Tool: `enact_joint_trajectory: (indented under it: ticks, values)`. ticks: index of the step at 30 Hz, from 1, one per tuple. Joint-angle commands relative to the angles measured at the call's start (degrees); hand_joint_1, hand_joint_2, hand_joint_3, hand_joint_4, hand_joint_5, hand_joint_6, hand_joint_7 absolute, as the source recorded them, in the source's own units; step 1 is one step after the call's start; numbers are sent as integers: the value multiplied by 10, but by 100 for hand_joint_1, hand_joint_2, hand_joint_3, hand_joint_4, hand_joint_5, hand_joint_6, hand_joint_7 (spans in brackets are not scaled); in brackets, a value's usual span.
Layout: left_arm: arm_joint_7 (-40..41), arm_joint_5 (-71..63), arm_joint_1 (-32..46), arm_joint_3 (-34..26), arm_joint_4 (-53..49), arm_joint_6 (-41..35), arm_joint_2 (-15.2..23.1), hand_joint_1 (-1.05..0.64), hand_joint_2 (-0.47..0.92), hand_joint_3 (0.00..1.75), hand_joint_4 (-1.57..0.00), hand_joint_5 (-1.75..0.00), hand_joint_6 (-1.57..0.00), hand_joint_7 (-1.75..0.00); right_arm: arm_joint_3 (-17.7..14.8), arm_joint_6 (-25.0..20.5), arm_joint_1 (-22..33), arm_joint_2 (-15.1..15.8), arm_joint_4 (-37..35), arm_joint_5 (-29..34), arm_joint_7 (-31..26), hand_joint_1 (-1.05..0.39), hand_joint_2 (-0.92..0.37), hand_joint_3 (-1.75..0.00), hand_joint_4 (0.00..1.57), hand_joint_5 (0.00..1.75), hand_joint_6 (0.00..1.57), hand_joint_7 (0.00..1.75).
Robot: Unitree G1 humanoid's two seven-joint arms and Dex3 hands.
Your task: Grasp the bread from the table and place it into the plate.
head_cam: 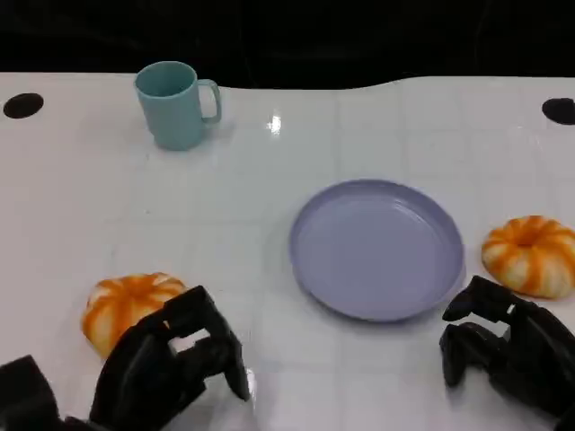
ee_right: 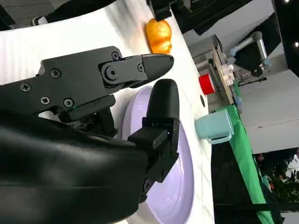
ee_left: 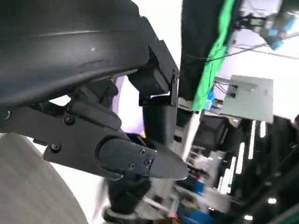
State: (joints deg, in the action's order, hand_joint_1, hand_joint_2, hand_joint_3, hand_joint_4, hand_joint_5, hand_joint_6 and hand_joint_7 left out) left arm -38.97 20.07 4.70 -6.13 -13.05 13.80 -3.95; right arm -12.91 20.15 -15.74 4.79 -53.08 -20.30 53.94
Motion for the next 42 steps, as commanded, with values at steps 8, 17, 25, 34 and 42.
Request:
enact_joint_trajectory:
  ticks: [8, 17, 25, 34, 42]
  values:
    - [136, -238, 25, 40, 103, 96, 90, -65, 91, 2, -34, -109, -41, -69, 3, -6, 15, 3, 10, 3, -9, -55, -92, -17, 75, 171, 71, 141]
    - [299, -492, 35, 59, 177, 147, 170, -61, 92, 2, -12, -108, -28, -56, 0, -5, 7, 3, -4, 2, -10, -56, -92, -14, 80, 163, 77, 131]
    - [339, -744, 57, 77, 302, 57, 234, -65, 88, 1, 0, -93, -28, -51, -1, 6, 4, 3, -11, 1, -1, -56, -92, -16, 79, 163, 76, 131]
    - [214, -876, 68, 111, 399, -72, 260, -62, 79, 0, 0, -55, -25, -25, 6, 0, 10, 4, 8, 5, -6, -57, -92, -19, 75, 170, 73, 138]
    - [164, -934, 38, 140, 386, -132, 257, -56, 70, 0, 0, -37, -18, -15, 2, 2, 6, 6, -3, 3, -5, -56, -92, -16, 75, 168, 73, 135]
